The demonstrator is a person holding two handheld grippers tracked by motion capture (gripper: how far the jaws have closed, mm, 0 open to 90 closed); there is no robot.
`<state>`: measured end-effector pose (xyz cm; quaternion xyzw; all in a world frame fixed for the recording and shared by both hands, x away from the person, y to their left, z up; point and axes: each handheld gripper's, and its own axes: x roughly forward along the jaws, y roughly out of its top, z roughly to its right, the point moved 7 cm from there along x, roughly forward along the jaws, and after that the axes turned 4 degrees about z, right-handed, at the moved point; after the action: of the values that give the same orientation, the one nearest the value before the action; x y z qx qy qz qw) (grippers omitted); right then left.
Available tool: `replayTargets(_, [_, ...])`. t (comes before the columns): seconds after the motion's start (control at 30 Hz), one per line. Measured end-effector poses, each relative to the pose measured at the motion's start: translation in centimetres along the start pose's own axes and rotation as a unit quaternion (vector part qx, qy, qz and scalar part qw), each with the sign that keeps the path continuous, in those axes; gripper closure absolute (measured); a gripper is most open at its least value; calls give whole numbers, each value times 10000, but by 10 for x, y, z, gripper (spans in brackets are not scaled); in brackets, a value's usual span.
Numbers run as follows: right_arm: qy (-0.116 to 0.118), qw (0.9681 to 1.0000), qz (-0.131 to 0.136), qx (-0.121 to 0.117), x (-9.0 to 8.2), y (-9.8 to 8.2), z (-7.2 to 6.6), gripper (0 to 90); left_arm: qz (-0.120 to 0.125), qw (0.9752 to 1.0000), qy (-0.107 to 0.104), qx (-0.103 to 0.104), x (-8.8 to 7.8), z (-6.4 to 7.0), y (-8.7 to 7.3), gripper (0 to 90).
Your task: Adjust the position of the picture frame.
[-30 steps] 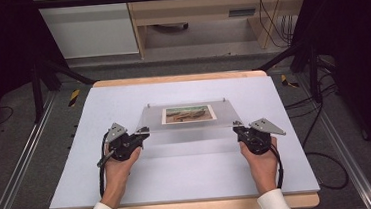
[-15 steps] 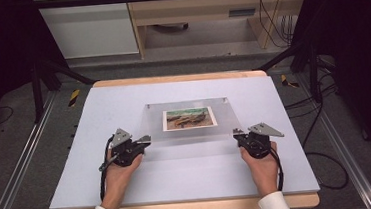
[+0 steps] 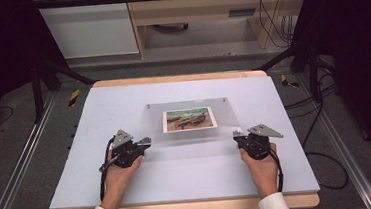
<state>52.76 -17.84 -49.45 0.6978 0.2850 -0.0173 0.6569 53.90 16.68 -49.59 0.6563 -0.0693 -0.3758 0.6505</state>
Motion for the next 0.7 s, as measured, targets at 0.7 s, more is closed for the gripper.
replayTargets(0.7, [42,9998,-192,-62,0,-8,-3,851,-155,9999,30,-31,-2,-1,-7,836])
